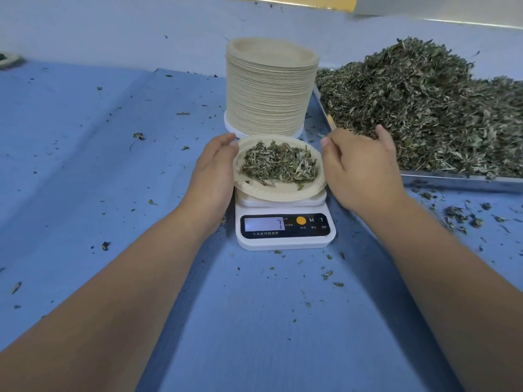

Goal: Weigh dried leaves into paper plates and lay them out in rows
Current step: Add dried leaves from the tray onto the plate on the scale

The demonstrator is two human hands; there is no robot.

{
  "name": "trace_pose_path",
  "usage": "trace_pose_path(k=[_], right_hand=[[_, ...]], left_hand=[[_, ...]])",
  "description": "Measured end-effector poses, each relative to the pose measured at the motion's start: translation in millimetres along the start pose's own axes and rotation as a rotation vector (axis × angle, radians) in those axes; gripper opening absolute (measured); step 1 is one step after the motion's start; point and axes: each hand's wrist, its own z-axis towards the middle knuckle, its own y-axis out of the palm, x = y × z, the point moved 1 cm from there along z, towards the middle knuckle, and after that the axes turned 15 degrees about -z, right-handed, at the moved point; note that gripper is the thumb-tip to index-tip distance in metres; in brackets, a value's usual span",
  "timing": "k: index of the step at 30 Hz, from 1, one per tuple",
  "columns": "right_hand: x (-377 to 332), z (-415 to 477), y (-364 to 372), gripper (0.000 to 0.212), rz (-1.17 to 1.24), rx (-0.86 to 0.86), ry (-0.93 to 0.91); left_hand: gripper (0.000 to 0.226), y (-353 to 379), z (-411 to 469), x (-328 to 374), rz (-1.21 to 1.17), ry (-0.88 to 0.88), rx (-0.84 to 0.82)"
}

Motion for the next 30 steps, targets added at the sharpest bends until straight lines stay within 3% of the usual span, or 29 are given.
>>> trace_pose_path(k=[3, 5, 9, 12, 20, 25, 28, 30], right_hand=[[-11, -2, -6, 0.030, 0.128, -0.092, 0.026], [-22, -3, -10, 0.029, 0.206, -0.155, 0.012], [-58, 0, -19, 0.030, 0.497, -0.248, -0.052], [-96, 12, -21, 0.026, 0.658, -0.334, -0.087], [-239, 57, -15, 0.033, 0.628, -0.465, -0.495], [-349, 83, 12, 0.038, 0.673, -0.443, -0.598], [-415, 103, 44, 0.036, 0.698, -0.420, -0.562], [-460, 122, 64, 0.037, 0.678, -0.392, -0.560]], left_hand=[[0.049, 2, -1, 3, -0.084, -0.064, 0.020], [0.027, 3, -1, 13, -0.273, -0.129, 0.051], [0.015, -18, 6, 45, -0.398, -0.087, 0.284], [0.022, -56, 14, 67, -0.444, -0.062, 0.379], [0.033, -197, 38, 120, -0.421, 0.053, 0.644], [0.024, -295, 67, 148, -0.209, 0.104, 0.750], [0.016, -355, 100, 161, 0.093, 0.100, 0.726], [0.030, -395, 121, 171, 0.354, 0.108, 0.722]])
